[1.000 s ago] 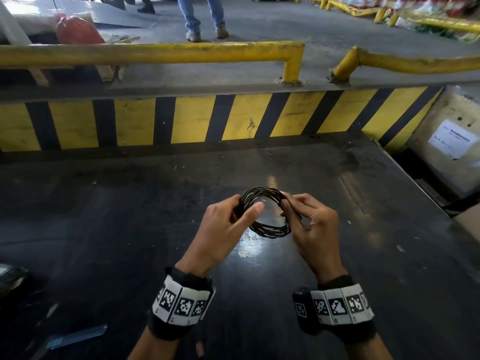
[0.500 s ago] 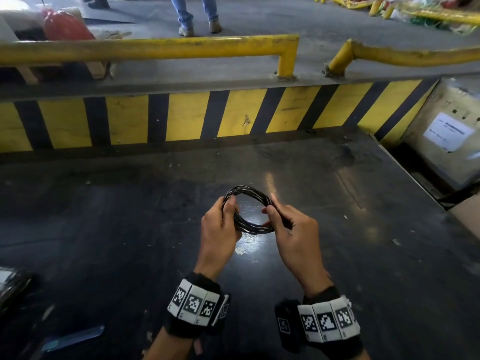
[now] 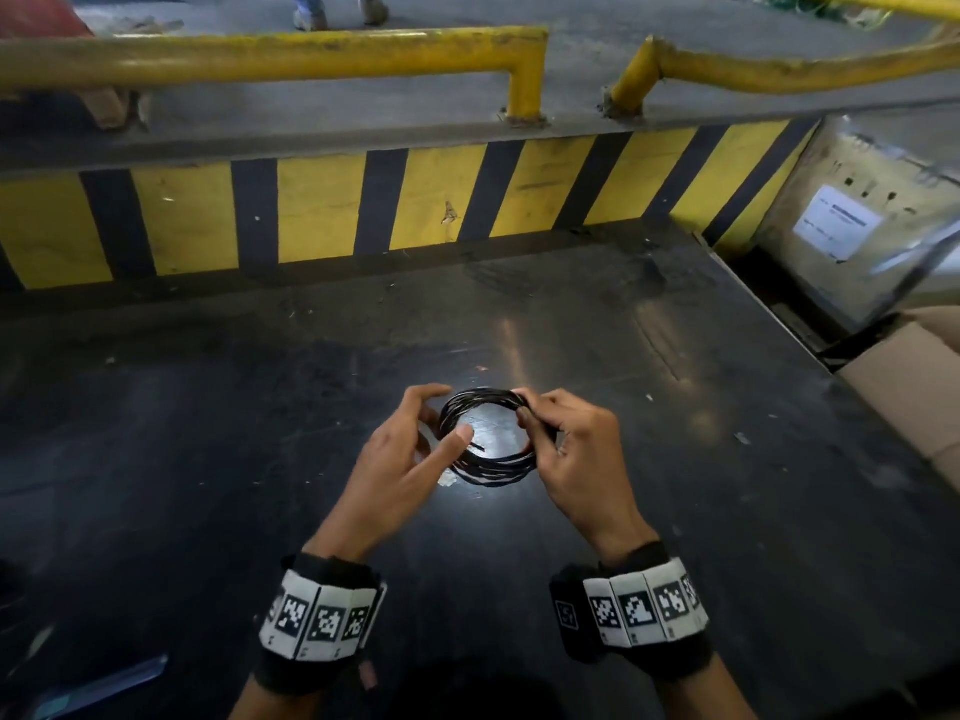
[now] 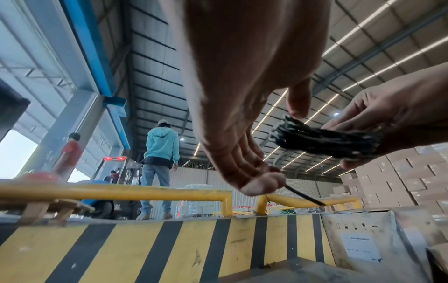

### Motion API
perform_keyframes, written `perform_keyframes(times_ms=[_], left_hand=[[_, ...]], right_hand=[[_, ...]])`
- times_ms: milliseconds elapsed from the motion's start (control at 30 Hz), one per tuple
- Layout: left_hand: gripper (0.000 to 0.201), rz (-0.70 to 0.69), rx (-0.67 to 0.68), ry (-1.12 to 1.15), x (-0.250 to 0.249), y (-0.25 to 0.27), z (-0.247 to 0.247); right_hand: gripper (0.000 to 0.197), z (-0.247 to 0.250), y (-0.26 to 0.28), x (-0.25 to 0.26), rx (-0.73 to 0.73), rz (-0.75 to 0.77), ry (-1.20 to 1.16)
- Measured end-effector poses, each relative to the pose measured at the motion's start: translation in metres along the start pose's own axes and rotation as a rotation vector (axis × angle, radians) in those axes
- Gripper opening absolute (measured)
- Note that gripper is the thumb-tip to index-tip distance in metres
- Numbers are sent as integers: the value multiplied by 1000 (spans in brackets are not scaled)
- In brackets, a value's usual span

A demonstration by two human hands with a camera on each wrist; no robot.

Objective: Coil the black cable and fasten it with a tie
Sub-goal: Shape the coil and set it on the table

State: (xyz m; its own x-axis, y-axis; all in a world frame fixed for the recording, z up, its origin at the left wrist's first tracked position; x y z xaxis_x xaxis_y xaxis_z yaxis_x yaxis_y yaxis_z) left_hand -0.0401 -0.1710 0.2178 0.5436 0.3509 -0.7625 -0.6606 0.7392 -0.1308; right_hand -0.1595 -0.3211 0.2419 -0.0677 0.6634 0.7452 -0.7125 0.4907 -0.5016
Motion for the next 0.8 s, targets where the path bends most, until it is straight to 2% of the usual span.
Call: perform_keyframes(times_ms=[133,267,333,467,533,667,800], left_hand=[[71,-80,93,-138,-12,-10,-15],[74,-147,42,-391,-18,-14,-25],[68,-141,77,-344,-16,-16,-31],[44,-95,148,-18,-20,-20,-48],[35,-79,150,18,-22,-22,-53],[39,-53,121,13,-23,-27,-63],[44,-107,113,-24,-26,-26,-75]], right_hand=[[21,-3,6,-2,55,22,1],[23,1,12,-11,78,-8,14],[24,5,15,-16,77,-20,17],[26,9,20,-21,61,-25,51],[26,10,22,-25,47,-28,63],[26,10,30,-31,33,-37,69],[26,13,41,-41,18,-66,69]])
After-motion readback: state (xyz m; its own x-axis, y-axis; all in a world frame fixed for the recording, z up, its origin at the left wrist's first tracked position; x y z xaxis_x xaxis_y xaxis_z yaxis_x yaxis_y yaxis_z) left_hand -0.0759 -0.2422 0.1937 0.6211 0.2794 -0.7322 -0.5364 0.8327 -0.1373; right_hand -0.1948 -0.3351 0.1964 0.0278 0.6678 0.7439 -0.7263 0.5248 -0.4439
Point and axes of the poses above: each hand's wrist, its own y-axis away from the middle knuckle, its own z-axis out of the back of the hand, x = y × z, the point moved 7 cm from there along -y, towards the middle knuckle, and after that the axes turned 7 degrees about -y, right-handed, at the moved point
